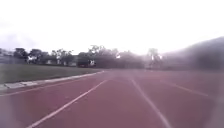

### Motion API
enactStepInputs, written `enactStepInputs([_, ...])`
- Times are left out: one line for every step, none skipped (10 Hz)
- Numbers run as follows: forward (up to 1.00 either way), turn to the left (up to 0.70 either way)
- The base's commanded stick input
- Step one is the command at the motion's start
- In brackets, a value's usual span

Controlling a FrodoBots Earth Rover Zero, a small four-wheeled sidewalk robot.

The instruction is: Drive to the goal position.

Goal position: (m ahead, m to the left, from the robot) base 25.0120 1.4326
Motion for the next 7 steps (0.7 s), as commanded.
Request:
enactStepInputs([0.70, 0.00])
enactStepInputs([0.70, 0.00])
enactStepInputs([0.70, 0.00])
enactStepInputs([0.70, 0.00])
enactStepInputs([0.70, 0.00])
enactStepInputs([0.70, 0.00])
enactStepInputs([0.70, 0.00])
